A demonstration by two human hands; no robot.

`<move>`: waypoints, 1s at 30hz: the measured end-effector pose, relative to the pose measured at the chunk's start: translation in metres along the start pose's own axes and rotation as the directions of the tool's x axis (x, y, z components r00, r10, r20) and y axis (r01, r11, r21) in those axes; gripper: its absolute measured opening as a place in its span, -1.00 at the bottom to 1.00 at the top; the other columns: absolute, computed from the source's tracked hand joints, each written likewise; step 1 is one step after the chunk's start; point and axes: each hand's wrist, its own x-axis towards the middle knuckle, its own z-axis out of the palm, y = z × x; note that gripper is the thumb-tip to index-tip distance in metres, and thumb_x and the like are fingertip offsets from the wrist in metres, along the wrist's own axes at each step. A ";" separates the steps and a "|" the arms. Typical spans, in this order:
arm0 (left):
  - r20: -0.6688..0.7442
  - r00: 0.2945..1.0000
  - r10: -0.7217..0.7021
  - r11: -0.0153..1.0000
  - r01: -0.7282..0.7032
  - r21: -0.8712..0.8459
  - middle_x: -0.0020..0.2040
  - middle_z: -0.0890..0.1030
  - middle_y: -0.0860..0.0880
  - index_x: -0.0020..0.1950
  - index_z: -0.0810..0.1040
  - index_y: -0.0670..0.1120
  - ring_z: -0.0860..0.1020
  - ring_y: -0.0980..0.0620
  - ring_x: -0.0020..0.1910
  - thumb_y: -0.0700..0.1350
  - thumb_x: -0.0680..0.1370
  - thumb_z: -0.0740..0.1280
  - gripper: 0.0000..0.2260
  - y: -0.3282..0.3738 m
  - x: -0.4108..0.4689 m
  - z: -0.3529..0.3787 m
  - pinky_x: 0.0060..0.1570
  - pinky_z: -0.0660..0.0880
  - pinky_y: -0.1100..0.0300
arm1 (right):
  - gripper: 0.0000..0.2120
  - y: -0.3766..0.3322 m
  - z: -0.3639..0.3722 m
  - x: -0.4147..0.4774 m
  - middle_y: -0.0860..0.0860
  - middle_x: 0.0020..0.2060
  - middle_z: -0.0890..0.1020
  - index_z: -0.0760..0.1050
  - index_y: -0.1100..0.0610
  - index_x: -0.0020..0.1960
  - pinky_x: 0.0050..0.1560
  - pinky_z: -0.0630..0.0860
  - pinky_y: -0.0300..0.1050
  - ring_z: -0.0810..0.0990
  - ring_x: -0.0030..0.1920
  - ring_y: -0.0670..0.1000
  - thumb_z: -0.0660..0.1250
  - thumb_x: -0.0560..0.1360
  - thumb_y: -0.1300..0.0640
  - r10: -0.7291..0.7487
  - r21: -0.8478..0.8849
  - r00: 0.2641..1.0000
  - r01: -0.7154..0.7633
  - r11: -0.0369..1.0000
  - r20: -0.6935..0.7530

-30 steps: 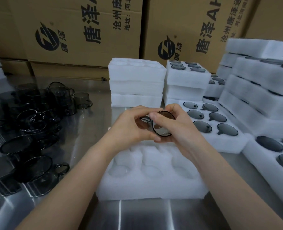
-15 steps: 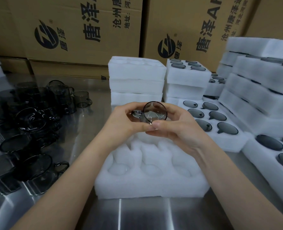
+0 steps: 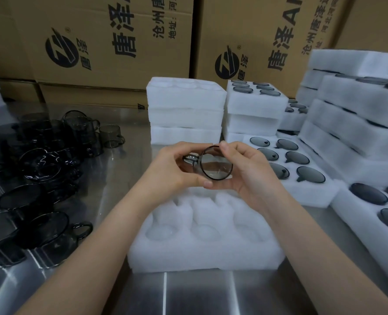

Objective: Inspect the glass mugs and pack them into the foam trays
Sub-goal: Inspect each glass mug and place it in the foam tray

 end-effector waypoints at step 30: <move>-0.075 0.995 0.068 0.988 -0.078 -0.132 0.20 0.55 -0.08 0.33 0.44 -0.05 0.61 -0.02 0.15 -0.29 0.37 0.45 -0.45 0.000 -0.007 -0.003 0.21 0.53 0.02 | -0.48 -0.001 0.001 -0.001 0.06 0.23 0.61 0.49 0.09 0.35 0.25 0.52 0.18 0.59 0.23 0.08 0.37 0.40 0.02 -0.052 -0.018 0.994 0.054 0.998 0.091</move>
